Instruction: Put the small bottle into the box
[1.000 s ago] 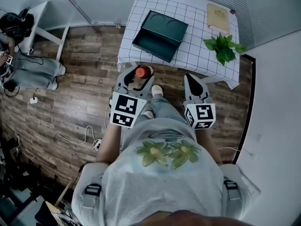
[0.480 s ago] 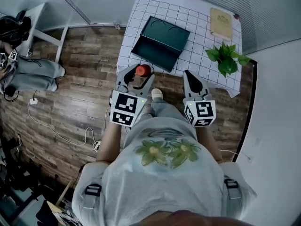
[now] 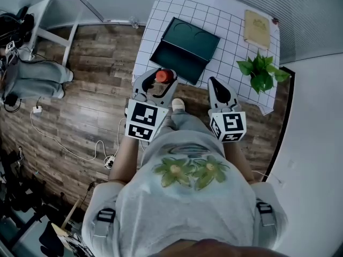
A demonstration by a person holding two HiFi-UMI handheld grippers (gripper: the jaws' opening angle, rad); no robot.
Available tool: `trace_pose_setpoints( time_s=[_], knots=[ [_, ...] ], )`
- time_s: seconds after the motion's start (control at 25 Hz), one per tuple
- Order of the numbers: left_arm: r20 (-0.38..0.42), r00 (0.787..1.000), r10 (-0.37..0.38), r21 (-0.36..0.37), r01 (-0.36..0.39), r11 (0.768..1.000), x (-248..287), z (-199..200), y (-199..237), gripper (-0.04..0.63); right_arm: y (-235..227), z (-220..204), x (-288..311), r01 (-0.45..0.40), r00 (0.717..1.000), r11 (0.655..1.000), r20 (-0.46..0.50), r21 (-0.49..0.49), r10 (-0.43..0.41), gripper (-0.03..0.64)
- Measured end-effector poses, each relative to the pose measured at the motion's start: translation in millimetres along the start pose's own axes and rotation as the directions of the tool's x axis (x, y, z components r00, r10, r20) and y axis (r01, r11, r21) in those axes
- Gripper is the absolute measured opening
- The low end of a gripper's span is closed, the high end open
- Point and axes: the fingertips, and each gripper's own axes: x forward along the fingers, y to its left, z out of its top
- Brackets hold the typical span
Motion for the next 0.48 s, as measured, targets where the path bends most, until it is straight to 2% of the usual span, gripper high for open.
trace_pose_setpoints(
  time_s=[0.48],
  knots=[
    [-0.016, 1.000, 0.012, -0.019, -0.013, 1.000, 30.4, 7.0, 10.2, 0.221, -17.7, 9.0, 30.0, -0.050, 0.999, 0.999, 0.005, -0.014, 0.050, 0.008]
  ],
)
